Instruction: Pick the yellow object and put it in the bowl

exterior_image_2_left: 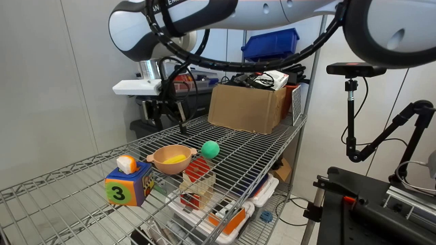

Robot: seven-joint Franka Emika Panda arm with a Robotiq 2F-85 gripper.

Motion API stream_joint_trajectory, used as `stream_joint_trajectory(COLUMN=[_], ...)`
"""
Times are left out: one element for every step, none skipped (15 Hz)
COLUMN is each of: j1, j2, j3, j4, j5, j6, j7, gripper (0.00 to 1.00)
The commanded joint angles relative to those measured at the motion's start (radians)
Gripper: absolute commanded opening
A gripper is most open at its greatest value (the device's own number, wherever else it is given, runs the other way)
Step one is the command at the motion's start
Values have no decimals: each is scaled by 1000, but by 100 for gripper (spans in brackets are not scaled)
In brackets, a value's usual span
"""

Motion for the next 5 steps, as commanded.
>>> stream_joint_trajectory(j1=[-3,-2,-2,-2,-3], j2=[3,-1,1,2,4], j3=[14,17,17,16,16], j4=[11,7,8,9,10], j5=[11,13,13,13,13], j6=[-31,-37,-37,-38,-38], j7=[-30,-34,-32,-31,-31], gripper=[100,100,100,100,100])
